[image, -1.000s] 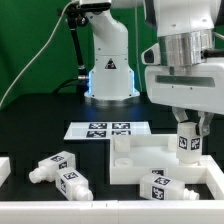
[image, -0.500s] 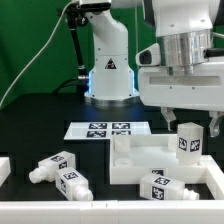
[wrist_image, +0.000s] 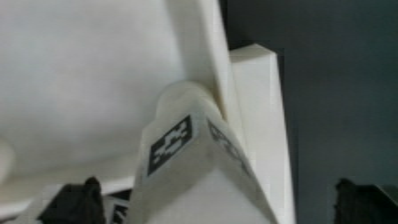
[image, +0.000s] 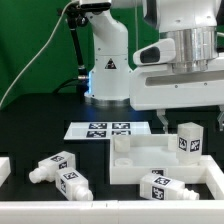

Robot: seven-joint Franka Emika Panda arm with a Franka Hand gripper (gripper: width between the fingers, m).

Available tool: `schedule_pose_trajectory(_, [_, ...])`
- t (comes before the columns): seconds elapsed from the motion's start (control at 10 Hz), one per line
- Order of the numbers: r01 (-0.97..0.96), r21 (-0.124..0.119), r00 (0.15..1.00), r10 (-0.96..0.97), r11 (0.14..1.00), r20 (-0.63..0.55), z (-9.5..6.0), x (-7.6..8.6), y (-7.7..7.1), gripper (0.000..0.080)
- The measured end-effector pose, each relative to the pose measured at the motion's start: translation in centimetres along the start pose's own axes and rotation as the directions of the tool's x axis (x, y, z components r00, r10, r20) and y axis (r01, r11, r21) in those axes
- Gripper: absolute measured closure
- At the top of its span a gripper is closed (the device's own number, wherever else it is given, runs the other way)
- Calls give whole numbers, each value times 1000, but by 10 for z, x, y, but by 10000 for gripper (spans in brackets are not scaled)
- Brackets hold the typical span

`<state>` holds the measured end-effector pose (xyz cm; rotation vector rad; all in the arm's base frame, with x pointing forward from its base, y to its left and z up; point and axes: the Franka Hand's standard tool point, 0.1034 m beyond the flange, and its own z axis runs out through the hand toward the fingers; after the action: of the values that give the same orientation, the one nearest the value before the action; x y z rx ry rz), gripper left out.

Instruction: Assemble one leg

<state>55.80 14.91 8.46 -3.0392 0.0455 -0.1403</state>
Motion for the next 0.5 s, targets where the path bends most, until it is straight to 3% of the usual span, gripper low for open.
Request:
schedule_pose_trajectory(0.2, [212,-4,977,-212,977,4,2,0,3,151])
schedule_pose_trajectory(0.5, [384,-15,923,-384,923,11,5,-2,7,151])
